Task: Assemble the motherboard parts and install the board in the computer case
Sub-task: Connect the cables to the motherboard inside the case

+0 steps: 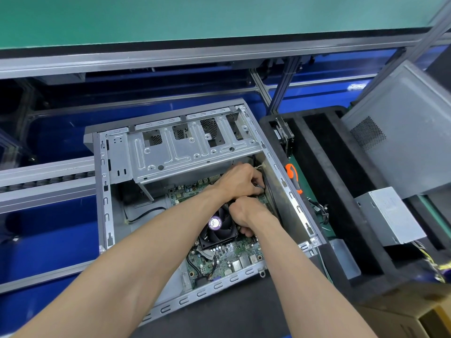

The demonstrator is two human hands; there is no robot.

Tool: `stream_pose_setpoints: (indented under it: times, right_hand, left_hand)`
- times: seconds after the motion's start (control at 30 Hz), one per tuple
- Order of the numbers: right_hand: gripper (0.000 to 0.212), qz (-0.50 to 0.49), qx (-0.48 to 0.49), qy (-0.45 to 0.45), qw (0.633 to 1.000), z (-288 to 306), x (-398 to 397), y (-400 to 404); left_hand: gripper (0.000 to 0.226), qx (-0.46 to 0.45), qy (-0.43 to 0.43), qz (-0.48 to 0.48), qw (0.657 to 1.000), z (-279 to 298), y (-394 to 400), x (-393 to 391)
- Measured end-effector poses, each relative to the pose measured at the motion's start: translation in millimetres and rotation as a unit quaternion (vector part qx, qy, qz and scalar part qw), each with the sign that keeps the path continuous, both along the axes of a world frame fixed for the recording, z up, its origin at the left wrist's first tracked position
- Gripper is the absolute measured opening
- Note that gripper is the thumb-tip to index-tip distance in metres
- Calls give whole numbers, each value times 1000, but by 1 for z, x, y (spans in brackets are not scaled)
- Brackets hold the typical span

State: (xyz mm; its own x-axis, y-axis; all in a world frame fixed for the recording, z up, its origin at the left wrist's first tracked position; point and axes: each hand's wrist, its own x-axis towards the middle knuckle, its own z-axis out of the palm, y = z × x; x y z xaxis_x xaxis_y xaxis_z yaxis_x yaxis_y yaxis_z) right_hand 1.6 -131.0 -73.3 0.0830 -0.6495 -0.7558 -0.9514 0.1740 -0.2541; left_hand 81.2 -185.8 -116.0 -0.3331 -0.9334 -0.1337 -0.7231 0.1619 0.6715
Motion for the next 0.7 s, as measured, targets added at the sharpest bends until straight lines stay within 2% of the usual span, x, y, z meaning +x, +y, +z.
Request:
stream_pose_setpoints:
  times: [0.7]
  right_hand:
    - [28, 6, -3, 1, 1000, 5, -1, 2]
  left_hand:
    - [4, -17, -2, 3, 1000, 2, 2, 0]
